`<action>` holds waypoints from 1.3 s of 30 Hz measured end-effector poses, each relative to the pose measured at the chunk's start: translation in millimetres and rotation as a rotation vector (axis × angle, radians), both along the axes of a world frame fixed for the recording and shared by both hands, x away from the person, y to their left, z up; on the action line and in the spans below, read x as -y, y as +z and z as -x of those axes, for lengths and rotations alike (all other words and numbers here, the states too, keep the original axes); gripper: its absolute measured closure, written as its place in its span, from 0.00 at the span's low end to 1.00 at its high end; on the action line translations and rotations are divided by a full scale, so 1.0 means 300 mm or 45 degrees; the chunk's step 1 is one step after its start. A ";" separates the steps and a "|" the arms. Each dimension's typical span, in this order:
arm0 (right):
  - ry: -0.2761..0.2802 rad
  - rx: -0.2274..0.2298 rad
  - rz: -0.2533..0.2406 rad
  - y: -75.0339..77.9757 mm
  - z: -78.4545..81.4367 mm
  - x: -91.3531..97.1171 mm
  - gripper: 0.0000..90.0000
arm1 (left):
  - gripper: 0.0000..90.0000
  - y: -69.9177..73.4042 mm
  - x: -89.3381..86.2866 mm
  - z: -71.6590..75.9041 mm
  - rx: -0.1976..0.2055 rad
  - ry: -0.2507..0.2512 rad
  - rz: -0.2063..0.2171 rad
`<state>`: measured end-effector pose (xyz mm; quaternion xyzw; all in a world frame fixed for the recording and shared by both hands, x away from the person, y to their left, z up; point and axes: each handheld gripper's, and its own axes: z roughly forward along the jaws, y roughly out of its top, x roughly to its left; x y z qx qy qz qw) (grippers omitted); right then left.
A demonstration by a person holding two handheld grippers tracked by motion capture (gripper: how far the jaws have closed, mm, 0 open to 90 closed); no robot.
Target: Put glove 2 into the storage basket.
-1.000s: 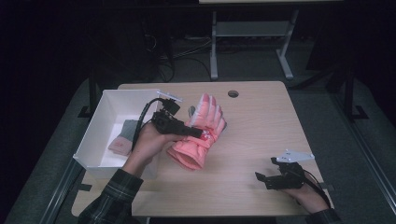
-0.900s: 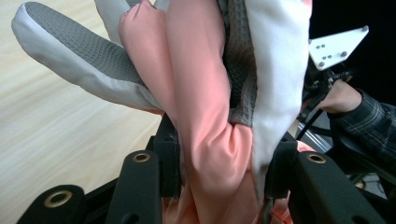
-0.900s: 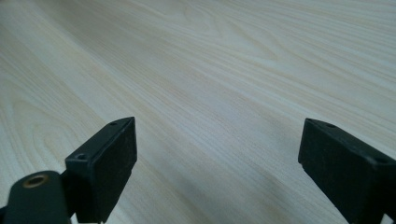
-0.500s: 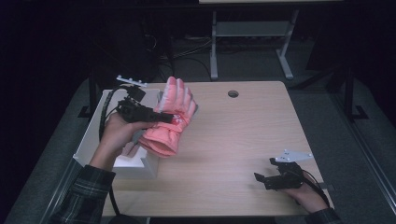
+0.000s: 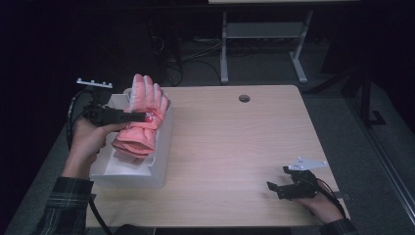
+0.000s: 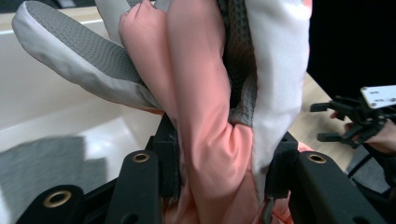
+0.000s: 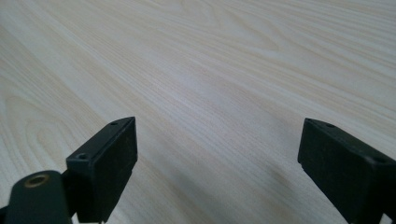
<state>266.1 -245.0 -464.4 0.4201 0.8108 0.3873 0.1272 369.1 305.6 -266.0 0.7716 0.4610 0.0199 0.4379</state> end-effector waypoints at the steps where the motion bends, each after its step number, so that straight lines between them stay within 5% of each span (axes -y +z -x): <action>1: 0.002 0.003 0.000 0.000 -0.001 0.002 0.13 | 0.64 -0.005 -0.011 -0.001 -0.002 0.011 -0.006; 6: -0.005 -0.001 -0.002 -0.002 -0.002 0.003 0.13 | 0.64 -0.059 -0.071 -0.024 -0.029 0.072 -0.033; 16: 0.001 0.002 0.007 -0.004 0.000 0.002 0.14 | 0.64 -0.214 -0.072 -0.084 -0.137 0.129 -0.103; 32: -0.005 0.002 0.011 -0.005 0.001 0.004 0.14 | 0.62 -0.427 -0.005 -0.156 -0.285 0.093 -0.185; 39: 0.002 -0.003 0.016 -0.006 0.001 -0.002 0.14 | 0.58 -0.468 -0.010 -0.157 -0.290 0.086 -0.163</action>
